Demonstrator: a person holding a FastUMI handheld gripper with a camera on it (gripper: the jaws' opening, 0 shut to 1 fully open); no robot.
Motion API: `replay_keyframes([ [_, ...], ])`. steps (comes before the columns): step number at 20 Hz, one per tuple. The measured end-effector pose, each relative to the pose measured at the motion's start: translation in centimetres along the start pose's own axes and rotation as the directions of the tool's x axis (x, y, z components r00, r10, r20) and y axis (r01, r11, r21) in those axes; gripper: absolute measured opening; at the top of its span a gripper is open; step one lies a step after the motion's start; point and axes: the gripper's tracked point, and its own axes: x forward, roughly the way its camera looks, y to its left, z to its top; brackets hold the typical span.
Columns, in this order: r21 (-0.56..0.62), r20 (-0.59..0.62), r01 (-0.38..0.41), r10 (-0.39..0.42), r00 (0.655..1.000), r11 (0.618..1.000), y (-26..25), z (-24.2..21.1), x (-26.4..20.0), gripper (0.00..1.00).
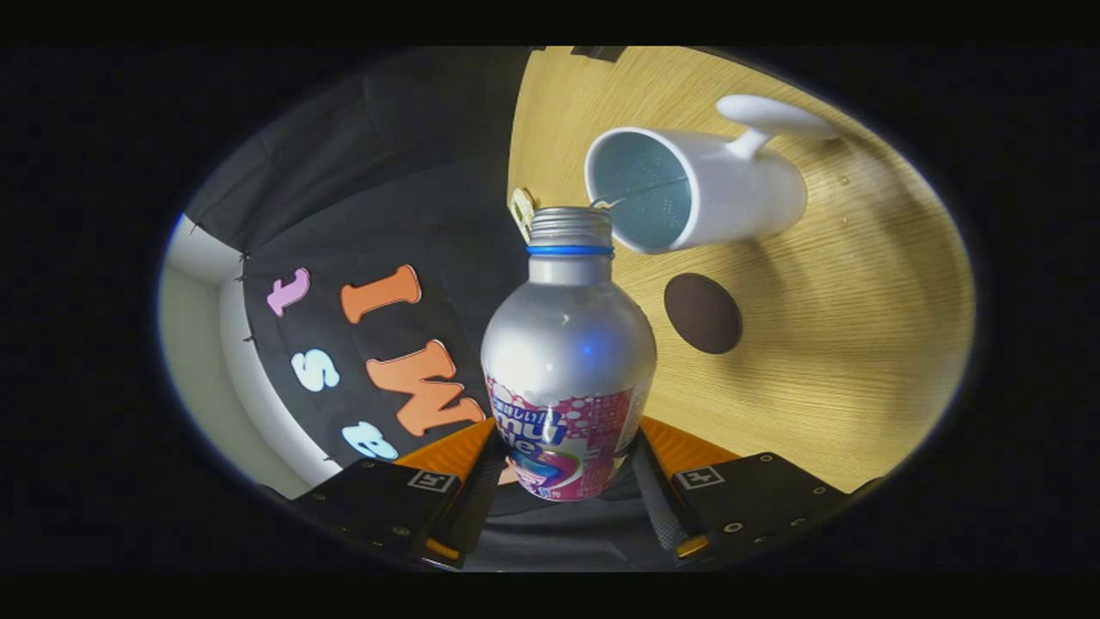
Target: Take the bottle from table, then pour the juice into the cup, finally place the bottle on the coaster
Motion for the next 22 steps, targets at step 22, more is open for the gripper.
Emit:
replay_keyframes([
  [22,0.102,-0.003,0.013,-0.012,1.0,0.995,0.68,0.46,-0.12,0.77],
])
